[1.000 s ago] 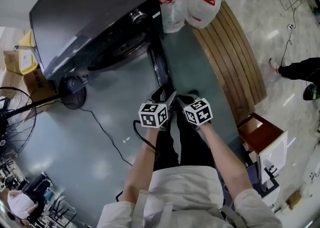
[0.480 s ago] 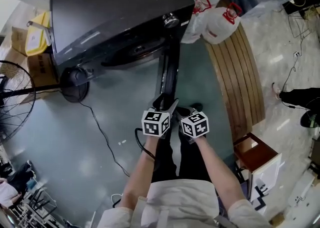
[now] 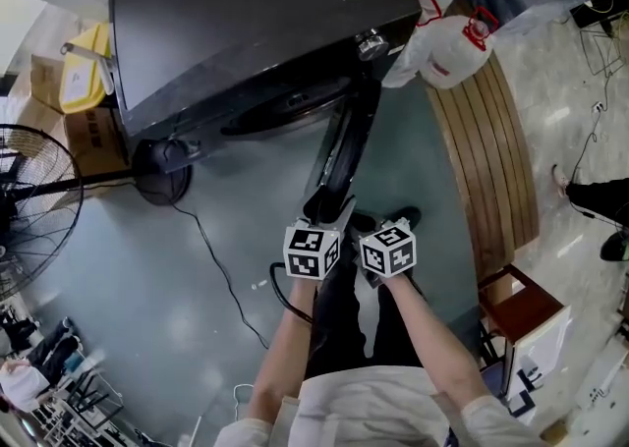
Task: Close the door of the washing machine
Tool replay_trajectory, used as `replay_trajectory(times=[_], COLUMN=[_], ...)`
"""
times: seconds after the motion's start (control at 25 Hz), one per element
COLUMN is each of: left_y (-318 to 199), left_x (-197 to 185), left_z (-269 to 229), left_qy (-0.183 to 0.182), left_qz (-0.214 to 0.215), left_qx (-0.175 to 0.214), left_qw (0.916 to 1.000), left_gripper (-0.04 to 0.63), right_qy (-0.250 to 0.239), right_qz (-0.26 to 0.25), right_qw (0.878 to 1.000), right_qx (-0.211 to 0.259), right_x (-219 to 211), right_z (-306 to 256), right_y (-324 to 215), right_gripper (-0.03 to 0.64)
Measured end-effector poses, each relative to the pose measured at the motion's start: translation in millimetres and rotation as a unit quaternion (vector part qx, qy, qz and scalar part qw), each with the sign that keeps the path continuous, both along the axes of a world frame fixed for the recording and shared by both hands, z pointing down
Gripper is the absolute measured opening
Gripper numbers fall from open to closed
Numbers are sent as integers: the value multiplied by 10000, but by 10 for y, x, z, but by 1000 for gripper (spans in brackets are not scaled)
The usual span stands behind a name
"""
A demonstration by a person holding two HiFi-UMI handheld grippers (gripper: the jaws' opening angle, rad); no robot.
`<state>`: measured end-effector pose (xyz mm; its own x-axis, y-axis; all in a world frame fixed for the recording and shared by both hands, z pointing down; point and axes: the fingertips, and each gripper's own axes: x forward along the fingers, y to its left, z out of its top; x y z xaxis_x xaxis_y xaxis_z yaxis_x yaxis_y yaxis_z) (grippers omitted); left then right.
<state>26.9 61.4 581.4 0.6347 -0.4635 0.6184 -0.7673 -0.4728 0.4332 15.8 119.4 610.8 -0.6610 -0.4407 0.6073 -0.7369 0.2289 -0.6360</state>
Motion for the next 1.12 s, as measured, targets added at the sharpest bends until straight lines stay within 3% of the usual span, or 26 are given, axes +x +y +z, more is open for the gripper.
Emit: replay_trajectory(times=[0.4,0.76,1.0,1.12], left_y=[-259,-238,-71,87], left_x=[-329,-561,-1017,-1239], left_z=[16,-61,-122,-106], left_qy=[34,105,-40,-109], left_qz=[-284,-455,-782,-981], left_qx=[152,339,450,456], left_qw=[9995,9983,9959,9941], left_gripper=[279,279,275,214], right_qy=[-284,-266,-173,-43], right_qz=[254,22,-88,-223], right_qw=[9993,9996,9997,9994], right_qx=[-63,33,140,251], right_x=[-370,-499,-560,-580], right_z=[23,20,25,17], right_y=[-239,-348,-418,-432], right_gripper=[-2,-2,-2,-2])
